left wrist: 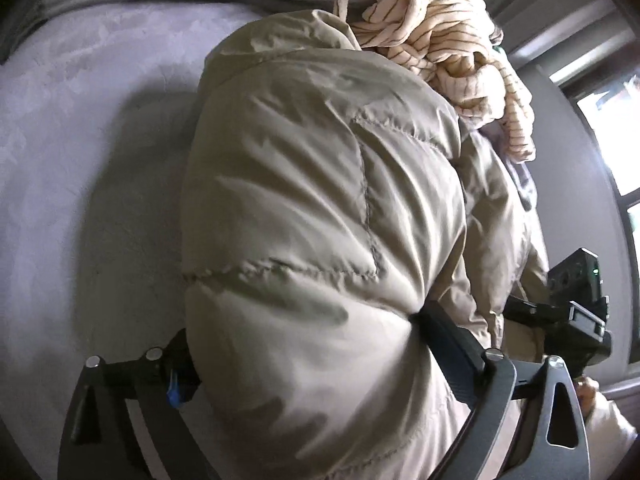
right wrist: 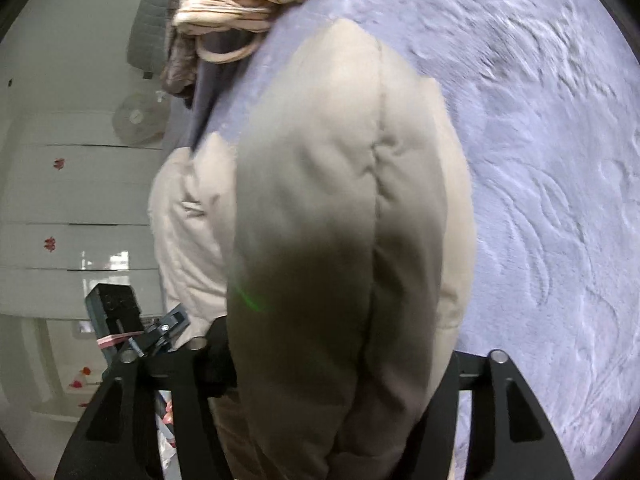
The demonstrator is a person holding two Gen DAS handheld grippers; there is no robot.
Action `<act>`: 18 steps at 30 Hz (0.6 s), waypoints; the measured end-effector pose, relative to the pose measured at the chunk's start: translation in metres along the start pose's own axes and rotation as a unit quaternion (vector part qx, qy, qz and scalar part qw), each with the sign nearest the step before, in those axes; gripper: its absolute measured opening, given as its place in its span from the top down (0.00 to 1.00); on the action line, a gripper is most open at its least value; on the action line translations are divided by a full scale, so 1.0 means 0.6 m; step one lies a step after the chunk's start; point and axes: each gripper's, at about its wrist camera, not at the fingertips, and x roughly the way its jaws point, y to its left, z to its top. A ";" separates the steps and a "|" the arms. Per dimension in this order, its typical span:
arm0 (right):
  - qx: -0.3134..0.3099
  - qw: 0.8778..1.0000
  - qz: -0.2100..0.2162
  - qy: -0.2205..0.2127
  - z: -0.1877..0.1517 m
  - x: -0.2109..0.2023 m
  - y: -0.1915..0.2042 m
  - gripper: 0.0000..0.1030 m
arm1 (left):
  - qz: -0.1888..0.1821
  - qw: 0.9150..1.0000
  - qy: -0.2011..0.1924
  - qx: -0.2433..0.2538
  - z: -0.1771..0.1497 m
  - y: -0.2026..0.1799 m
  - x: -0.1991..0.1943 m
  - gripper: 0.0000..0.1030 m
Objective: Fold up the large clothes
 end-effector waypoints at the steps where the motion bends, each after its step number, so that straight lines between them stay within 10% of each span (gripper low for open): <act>1: 0.006 1.000 -0.002 0.001 0.007 0.004 0.001 0.32 | 0.015 1.000 -0.004 0.007 0.004 -0.012 -0.003 0.05; 9: -0.055 0.983 -0.148 -0.099 0.010 -0.112 0.087 0.37 | 0.115 0.983 -0.127 0.058 0.046 -0.030 -0.106 0.08; 12: -0.107 0.966 -0.162 -0.169 0.001 -0.169 0.126 0.72 | 0.122 0.984 -0.122 0.037 0.071 -0.016 -0.091 0.08; 18: -0.180 0.965 -0.142 -0.128 0.001 -0.081 0.195 0.79 | 0.126 0.986 -0.091 0.062 0.062 -0.066 -0.016 0.08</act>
